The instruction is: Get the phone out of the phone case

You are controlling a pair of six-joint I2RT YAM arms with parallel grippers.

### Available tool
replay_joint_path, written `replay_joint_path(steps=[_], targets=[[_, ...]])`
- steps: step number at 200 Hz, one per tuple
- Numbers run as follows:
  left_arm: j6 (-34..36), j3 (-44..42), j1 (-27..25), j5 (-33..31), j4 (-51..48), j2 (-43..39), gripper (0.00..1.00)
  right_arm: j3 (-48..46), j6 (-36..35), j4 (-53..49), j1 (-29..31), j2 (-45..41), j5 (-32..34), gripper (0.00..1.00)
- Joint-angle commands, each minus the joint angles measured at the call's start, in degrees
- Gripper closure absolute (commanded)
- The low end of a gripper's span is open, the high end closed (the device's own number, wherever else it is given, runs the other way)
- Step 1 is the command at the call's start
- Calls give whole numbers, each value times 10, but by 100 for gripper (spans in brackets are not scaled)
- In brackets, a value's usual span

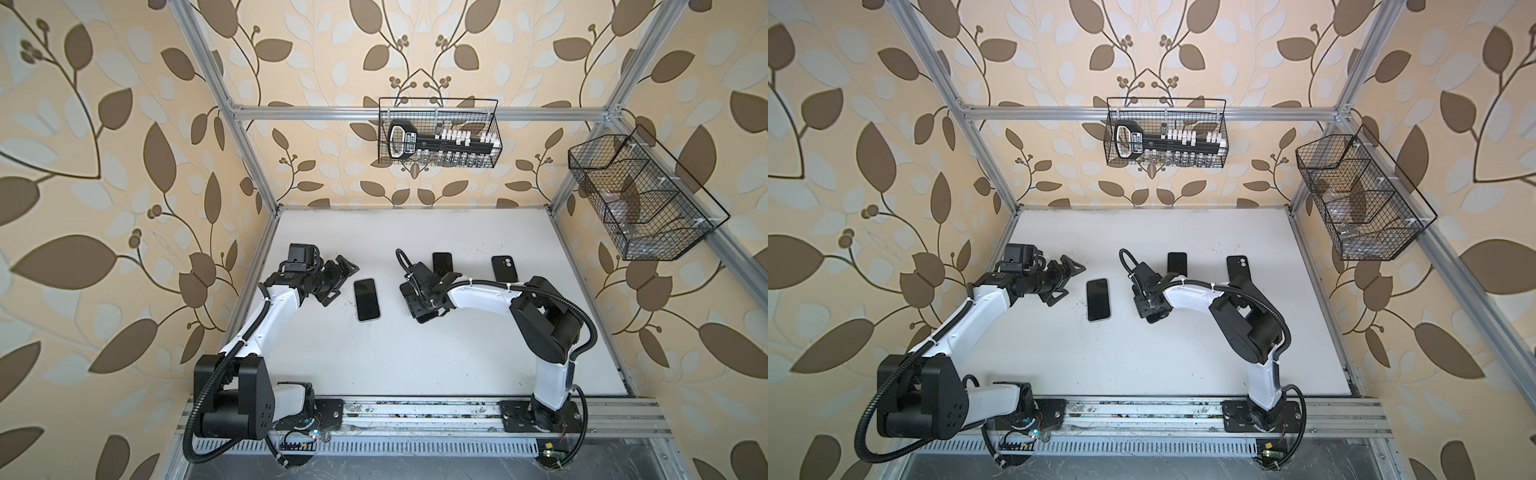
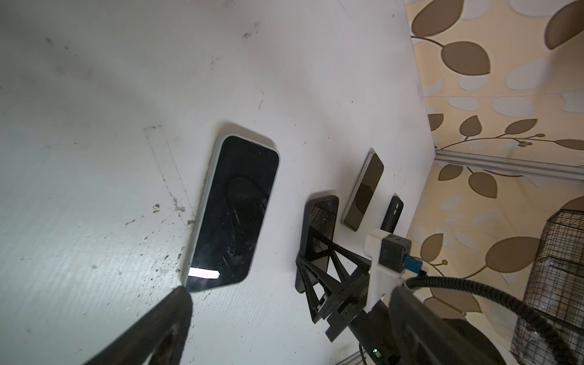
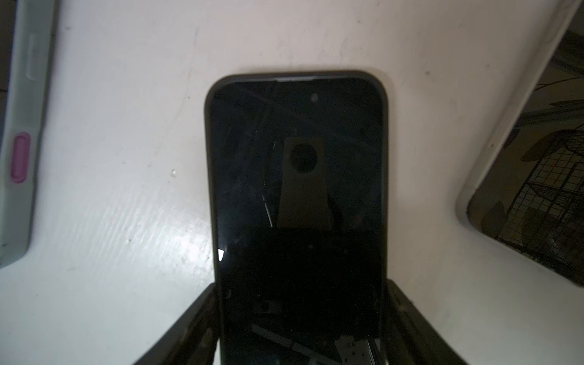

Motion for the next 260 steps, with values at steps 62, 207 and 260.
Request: replay_joint_path(steps=[62,207,260], targets=[[-78,-61,-109,46,188,18,1,-36,4,37,-26,-49,-75,38],[-95,-31,-223,49,349,176,20,-88,51,111,-64,-123,-220,39],[-108,-26,-231,61,389,194,36,-87,58,117,-62,-131,-238,39]])
